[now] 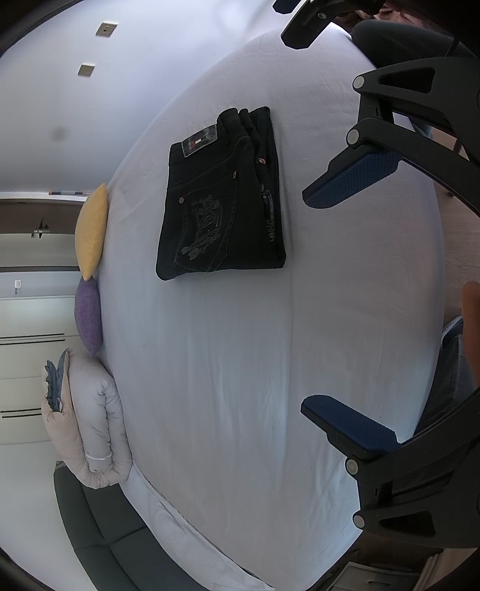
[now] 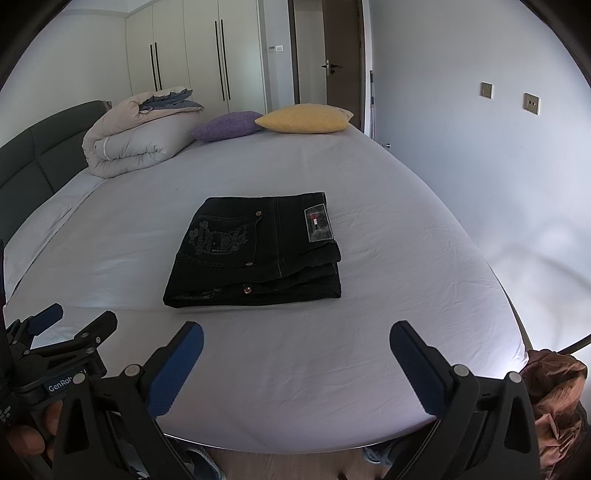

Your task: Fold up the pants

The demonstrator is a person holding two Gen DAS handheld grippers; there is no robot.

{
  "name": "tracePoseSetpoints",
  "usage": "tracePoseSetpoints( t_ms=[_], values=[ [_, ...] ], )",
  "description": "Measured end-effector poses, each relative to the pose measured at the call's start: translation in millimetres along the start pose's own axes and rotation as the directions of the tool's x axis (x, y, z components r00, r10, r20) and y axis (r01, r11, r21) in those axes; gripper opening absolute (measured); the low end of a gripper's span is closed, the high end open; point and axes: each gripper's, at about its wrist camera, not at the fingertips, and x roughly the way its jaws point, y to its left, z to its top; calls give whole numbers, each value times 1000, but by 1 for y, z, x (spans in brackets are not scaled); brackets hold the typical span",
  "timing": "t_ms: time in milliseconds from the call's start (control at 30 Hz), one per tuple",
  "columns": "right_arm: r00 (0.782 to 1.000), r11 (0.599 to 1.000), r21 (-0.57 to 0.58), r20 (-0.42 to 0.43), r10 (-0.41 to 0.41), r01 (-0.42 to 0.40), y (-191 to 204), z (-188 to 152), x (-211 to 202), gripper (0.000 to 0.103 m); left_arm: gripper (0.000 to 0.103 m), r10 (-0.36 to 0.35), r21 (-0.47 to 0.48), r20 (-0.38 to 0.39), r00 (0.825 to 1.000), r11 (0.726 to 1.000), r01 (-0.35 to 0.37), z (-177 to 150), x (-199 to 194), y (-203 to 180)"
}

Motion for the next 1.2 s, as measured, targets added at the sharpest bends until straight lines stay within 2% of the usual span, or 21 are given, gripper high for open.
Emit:
tracePoseSetpoints(
  t_ms=[1200],
  values=[
    [1000, 1000, 4, -7, 4, -4, 7, -6, 2, 103, 103, -1, 1, -1, 1000, 1000, 1, 0, -1, 1]
  ],
)
